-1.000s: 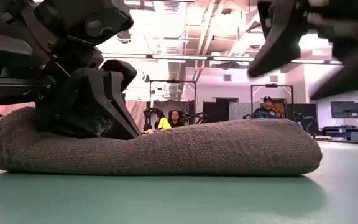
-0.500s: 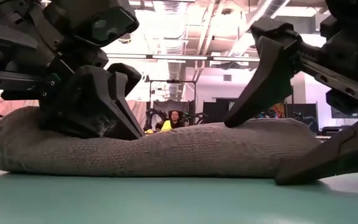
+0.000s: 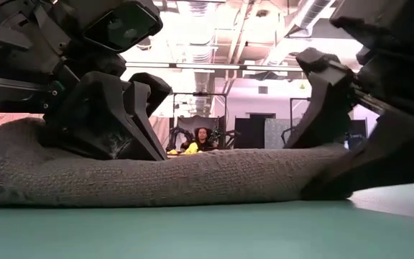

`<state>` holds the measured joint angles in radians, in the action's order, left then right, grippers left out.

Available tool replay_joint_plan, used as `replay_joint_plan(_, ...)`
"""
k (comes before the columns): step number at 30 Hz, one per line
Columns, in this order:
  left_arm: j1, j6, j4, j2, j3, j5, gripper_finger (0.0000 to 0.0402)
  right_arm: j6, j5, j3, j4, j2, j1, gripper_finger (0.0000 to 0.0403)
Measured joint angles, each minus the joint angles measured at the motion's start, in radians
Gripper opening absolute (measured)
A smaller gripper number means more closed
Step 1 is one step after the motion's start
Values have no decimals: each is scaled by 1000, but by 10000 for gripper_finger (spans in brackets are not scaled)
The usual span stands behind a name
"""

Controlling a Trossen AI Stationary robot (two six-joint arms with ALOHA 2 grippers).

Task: Roll towel
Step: Roll the gray towel

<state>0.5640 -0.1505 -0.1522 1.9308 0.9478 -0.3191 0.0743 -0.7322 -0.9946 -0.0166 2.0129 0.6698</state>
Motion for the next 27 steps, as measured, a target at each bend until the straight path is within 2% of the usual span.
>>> replay_joint_plan(7, 0, 0, -6, 0, 0, 2, 0, -71, 4, -7, -34, 2, -8, 44)
replay_joint_plan(8, 0, 0, -12, 0, -1, 2, 0, -70, 9, -13, -41, 2, -5, 29)
replay_joint_plan(12, 1, -1, -30, 2, -2, -7, 0, -120, 62, -56, -96, -18, 5, 28)
replay_joint_plan(18, 1, -15, -47, 3, -2, -2, 0, -250, 250, -101, -228, -105, -15, 28)
replay_joint_plan(21, 4, -5, -55, -10, 6, -11, 0, -318, 379, -103, -280, -155, -43, 28)
replay_joint_plan(27, 21, 180, -38, -79, 66, -105, 0, -317, 490, -103, -295, -164, -79, 28)
